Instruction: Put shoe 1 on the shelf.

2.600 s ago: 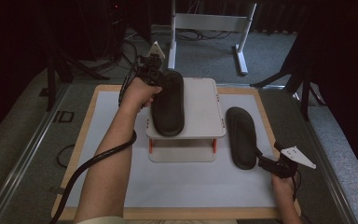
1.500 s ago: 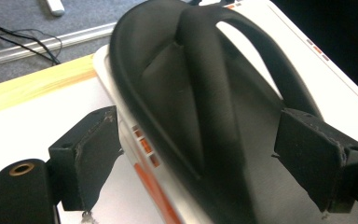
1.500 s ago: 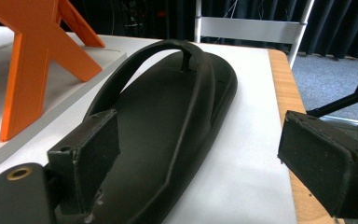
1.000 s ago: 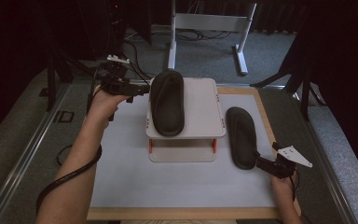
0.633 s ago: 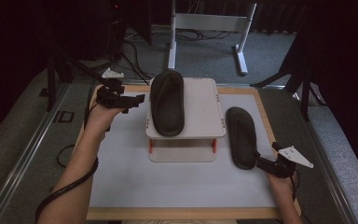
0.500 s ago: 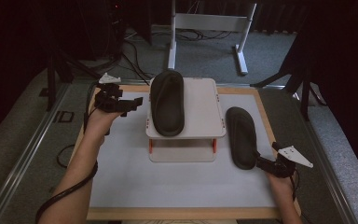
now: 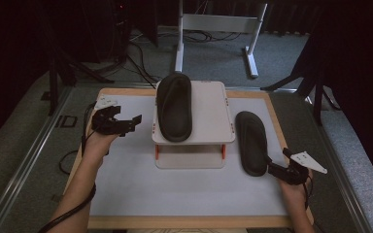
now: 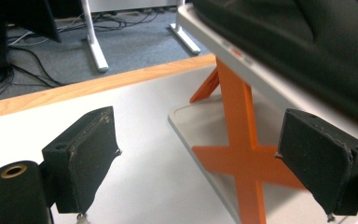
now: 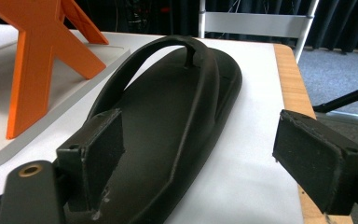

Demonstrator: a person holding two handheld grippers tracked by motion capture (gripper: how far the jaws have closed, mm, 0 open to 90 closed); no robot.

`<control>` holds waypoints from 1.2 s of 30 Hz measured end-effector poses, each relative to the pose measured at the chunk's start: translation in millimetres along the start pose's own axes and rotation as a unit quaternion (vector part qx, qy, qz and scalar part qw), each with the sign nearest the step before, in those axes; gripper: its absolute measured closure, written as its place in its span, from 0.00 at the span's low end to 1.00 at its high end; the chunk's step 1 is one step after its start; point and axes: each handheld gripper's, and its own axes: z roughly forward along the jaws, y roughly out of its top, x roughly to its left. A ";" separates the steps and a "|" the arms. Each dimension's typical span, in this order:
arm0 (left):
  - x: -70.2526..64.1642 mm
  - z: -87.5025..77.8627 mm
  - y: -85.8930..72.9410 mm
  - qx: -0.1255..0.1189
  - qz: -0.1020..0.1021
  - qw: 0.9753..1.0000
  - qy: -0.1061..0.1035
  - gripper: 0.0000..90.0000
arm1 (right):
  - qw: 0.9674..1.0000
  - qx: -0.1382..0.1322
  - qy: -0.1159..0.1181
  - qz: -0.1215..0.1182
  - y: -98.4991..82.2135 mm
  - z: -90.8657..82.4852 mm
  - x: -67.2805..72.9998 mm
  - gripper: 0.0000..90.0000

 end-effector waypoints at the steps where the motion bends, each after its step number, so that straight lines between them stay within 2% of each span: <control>1: 1.1 -0.3 -3.1 -0.001 -0.003 1.000 -0.002 0.13 | 1.000 0.000 0.003 0.004 0.1 -0.2 -0.5 0.18; 8: 5.8 -2.0 -28.7 -0.007 -0.013 1.000 -0.002 0.13 | 1.000 0.012 0.013 0.005 0.3 0.8 -1.0 0.23; 11: 7.2 -4.1 -38.5 -0.020 -0.012 1.000 0.005 0.13 | 1.000 0.011 0.012 0.006 0.3 0.1 -1.2 0.23; 13: 8.9 -5.5 -45.4 -0.034 -0.021 0.999 0.004 0.13 | 1.000 0.012 0.010 0.008 0.3 0.3 -1.4 0.22; 15: 10.2 -5.1 -52.3 -0.035 -0.024 0.999 0.008 0.13 | 1.000 0.012 0.007 0.007 0.4 0.3 -1.1 0.22; 18: 11.2 -2.9 -64.3 -0.037 -0.014 0.999 0.020 0.13 | 1.000 0.010 0.003 0.005 0.5 -0.5 -0.7 0.23; 20: 11.6 -2.8 -70.3 -0.044 -0.014 0.999 0.021 0.13 | 1.000 0.012 0.006 0.009 0.6 -0.3 -1.5 0.23; 22: 11.6 -3.3 -74.5 -0.052 -0.018 0.998 0.013 0.13 | 1.000 0.016 0.008 0.012 0.7 0.3 -2.3 0.23; 25: 9.1 -3.6 -80.2 -0.050 -0.002 0.999 0.007 0.13 | 1.000 0.022 0.012 0.016 0.9 1.3 -3.3 0.23; 29: 7.7 -4.0 -87.1 -0.051 0.002 0.999 0.007 0.12 | 0.999 0.026 0.016 0.025 1.1 1.8 -4.6 0.21; 30: 8.0 -4.8 -91.6 -0.052 0.005 0.998 0.022 0.12 | 0.999 0.028 0.015 0.028 1.2 1.9 -5.1 0.21; 31: 8.8 -5.3 -93.8 -0.052 0.005 0.998 0.026 0.12 | 0.999 0.029 0.023 0.035 1.0 2.1 -6.5 0.22; 34: 12.2 -7.3 -100.8 -0.060 -0.010 0.998 0.033 0.12 | 0.999 0.031 0.020 0.031 0.8 2.8 -5.4 0.21; 36: 14.4 -8.4 -105.6 -0.059 -0.009 0.997 0.046 0.12 | 0.999 0.033 0.020 0.029 0.7 3.1 -4.7 0.21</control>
